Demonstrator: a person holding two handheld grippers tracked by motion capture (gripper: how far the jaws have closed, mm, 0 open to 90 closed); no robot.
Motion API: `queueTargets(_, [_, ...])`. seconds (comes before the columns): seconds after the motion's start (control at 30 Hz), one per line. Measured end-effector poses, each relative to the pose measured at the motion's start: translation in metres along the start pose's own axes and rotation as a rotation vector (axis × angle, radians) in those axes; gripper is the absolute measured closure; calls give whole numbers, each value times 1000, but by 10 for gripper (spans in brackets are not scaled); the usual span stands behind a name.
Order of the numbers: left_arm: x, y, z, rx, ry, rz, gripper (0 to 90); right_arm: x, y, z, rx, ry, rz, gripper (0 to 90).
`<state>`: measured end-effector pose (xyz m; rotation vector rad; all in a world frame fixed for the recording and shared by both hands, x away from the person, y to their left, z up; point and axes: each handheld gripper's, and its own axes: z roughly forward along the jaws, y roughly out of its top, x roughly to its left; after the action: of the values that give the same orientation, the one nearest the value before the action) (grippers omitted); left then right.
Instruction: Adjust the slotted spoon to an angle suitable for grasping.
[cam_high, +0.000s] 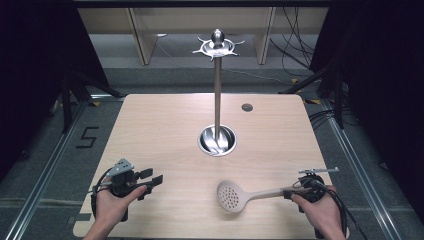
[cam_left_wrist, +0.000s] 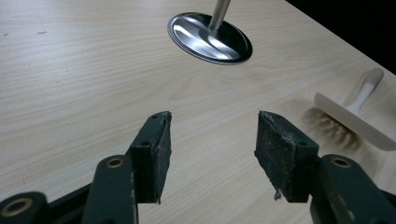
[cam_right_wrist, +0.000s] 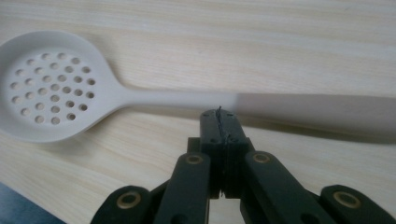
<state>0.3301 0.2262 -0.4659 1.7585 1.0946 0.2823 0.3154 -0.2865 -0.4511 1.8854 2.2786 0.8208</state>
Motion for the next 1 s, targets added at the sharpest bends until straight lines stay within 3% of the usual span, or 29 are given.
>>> queueTargets(0.03, [0,0,-1,8,2,3,449,-1,0,-1,3,-17,-16,900])
queueTargets(0.07, [0,0,-1,8,2,4,450,1,0,-2,25,-7,11,900])
queueTargets(0.13, [0,0,-1,8,1,3,450,-1,-1,-2,43,-14,-10,900])
queueTargets(0.17, [0,0,-1,10,1,3,451,-6,-2,-1,43,-19,-47,900])
queueTargets(0.23, [0,0,0,8,-2,1,450,-1,-4,-1,109,-23,21,900])
queueTargets(0.33, [0,0,0,11,-2,2,450,-2,-5,0,130,-20,-2,900])
queueTargets(0.37, [0,0,-1,17,2,4,450,-6,-5,4,165,-78,-43,900])
queueTargets(0.4, [0,0,-1,17,2,4,450,-6,-4,5,178,-94,-41,900])
queueTargets(0.43, [0,-1,-1,13,0,-2,451,-7,-4,6,198,-108,-33,900])
queueTargets(0.47, [0,0,-2,15,2,1,450,-6,-4,7,205,-110,6,900])
queueTargets(0.5, [0,0,-2,15,2,0,450,-13,-2,8,201,-127,-32,900])
queueTargets(0.77, [2,1,-4,-7,19,-3,456,-28,8,10,182,-154,39,900])
queueTargets(0.83, [2,1,-4,-1,20,-13,456,-30,9,11,184,-178,30,900])
queueTargets(0.9, [1,1,-4,0,23,-13,455,-30,10,11,175,-170,43,900])
queueTargets(0.93, [1,1,-4,2,17,-6,454,-33,10,11,185,-194,23,900])
queueTargets(1.0, [0,1,-4,6,19,-6,452,-30,10,12,176,-170,67,900])
